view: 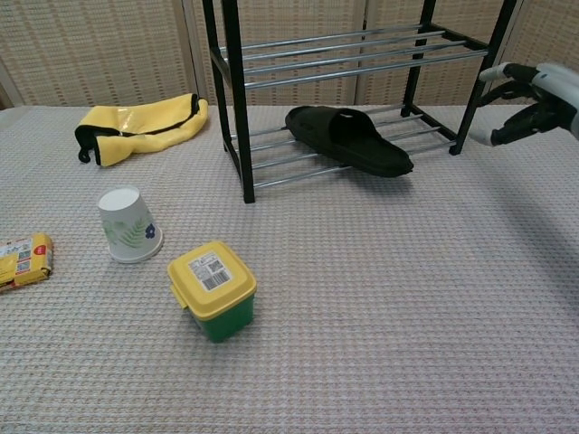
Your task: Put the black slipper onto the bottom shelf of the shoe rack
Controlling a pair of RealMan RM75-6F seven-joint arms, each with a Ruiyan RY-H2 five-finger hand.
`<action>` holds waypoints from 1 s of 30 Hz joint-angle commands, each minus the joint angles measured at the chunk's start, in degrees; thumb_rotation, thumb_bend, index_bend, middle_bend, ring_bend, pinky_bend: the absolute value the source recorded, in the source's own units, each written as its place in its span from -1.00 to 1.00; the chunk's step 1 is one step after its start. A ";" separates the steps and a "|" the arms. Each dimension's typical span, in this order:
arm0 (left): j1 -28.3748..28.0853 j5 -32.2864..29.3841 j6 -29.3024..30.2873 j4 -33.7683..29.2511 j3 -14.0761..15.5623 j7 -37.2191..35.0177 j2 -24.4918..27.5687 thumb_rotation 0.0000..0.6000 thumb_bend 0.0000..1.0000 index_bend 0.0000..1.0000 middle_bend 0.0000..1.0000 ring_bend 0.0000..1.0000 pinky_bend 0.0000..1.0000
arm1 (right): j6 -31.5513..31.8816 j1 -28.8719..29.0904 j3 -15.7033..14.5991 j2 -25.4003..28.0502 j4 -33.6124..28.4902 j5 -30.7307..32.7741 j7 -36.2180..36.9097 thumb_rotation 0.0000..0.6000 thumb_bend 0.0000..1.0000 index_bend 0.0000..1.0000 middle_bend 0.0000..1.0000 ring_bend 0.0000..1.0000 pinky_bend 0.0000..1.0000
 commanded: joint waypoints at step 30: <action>1.64 -0.73 7.32 -6.73 -2.15 7.55 -1.47 1.00 -0.60 -0.67 -0.67 -0.70 -0.36 | 20.72 -23.94 -17.83 22.58 -14.81 -18.82 2.75 1.00 -0.47 -0.96 -0.75 -1.00 -0.74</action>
